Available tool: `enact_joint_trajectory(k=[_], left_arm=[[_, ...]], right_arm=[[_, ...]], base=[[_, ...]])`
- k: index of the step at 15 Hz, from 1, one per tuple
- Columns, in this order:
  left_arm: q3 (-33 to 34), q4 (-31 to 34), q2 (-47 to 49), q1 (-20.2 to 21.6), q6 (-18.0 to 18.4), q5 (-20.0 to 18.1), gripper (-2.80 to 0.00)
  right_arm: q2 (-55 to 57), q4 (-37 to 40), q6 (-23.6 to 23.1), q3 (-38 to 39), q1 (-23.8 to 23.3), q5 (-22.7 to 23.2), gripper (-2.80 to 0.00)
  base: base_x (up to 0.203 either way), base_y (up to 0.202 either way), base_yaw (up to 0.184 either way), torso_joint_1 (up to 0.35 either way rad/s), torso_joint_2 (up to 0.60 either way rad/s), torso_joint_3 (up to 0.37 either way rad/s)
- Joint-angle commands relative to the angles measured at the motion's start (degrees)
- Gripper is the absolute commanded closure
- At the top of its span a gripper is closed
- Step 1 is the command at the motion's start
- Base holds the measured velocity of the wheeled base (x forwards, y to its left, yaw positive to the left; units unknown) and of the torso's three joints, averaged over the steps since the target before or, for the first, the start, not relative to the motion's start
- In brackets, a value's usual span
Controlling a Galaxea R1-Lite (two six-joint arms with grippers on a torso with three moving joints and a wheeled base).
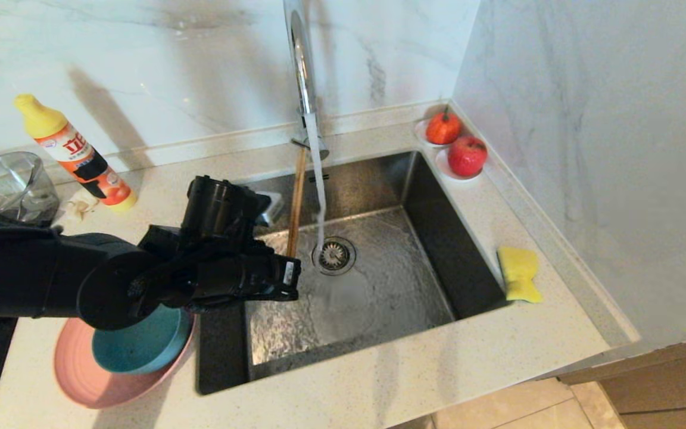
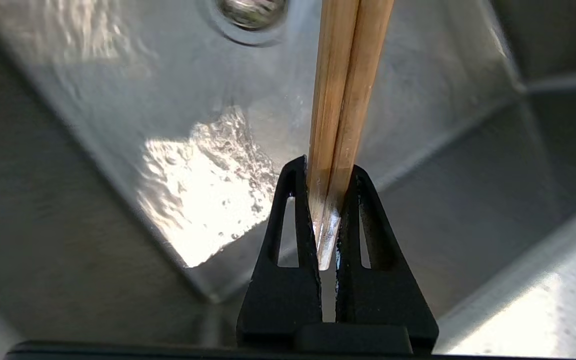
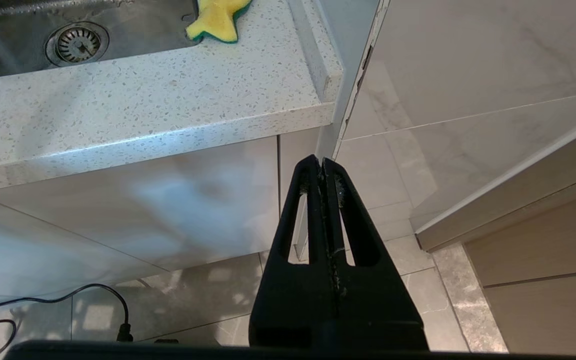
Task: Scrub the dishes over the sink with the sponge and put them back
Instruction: Rinse the chopsticks, then place the chopsticks on the glass basin
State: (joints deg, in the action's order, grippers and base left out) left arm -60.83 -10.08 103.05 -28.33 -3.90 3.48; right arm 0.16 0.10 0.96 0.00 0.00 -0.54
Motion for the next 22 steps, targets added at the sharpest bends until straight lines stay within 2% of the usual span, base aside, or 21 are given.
enact_joint_trajectory(k=[1, 3, 6, 10, 14, 16, 19, 22], left_arm=[[1.46, -0.01, -3.3, 1.08, -0.18, 1.34, 0.0], [3.6, -0.31, -5.05, 1.55, -2.03, 5.4, 0.0], [4.04, -0.38, -8.98, 1.69, -7.23, 9.34, 0.0], [4.49, -2.43, -15.0, 2.18, -9.41, 17.12, 0.0], [8.72, -5.99, -16.25, 2.22, -10.34, 18.34, 0.0], [11.17, -10.58, -16.46, 2.22, -10.3, 18.86, 0.0], [6.38, -11.24, -19.46, 2.48, -9.0, 20.86, 0.0], [-0.43, -5.56, -23.68, 3.11, -7.05, 21.03, 0.0]], right_arm=[[0.02, -0.01, 0.0, 0.0, 0.0, 0.02, 0.0], [0.02, -0.01, 0.0, 0.0, 0.0, 0.02, 0.0], [0.02, -0.01, 0.0, 0.0, 0.0, 0.02, 0.0], [0.02, -0.01, 0.0, 0.0, 0.0, 0.02, 0.0], [0.02, -0.01, 0.0, 0.0, 0.0, 0.02, 0.0], [0.02, -0.01, 0.0, 0.0, 0.0, 0.02, 0.0], [0.02, -0.01, 0.0, 0.0, 0.0, 0.02, 0.0], [0.02, -0.01, 0.0, 0.0, 0.0, 0.02, 0.0]], base=[[0.0, 0.0, 0.0, 0.0, 0.0, 0.0], [0.0, 0.0, 0.0, 0.0, 0.0, 0.0], [0.0, 0.0, 0.0, 0.0, 0.0, 0.0], [0.0, 0.0, 0.0, 0.0, 0.0, 0.0], [0.0, 0.0, 0.0, 0.0, 0.0, 0.0], [0.0, 0.0, 0.0, 0.0, 0.0, 0.0], [0.0, 0.0, 0.0, 0.0, 0.0, 0.0], [0.0, 0.0, 0.0, 0.0, 0.0, 0.0]])
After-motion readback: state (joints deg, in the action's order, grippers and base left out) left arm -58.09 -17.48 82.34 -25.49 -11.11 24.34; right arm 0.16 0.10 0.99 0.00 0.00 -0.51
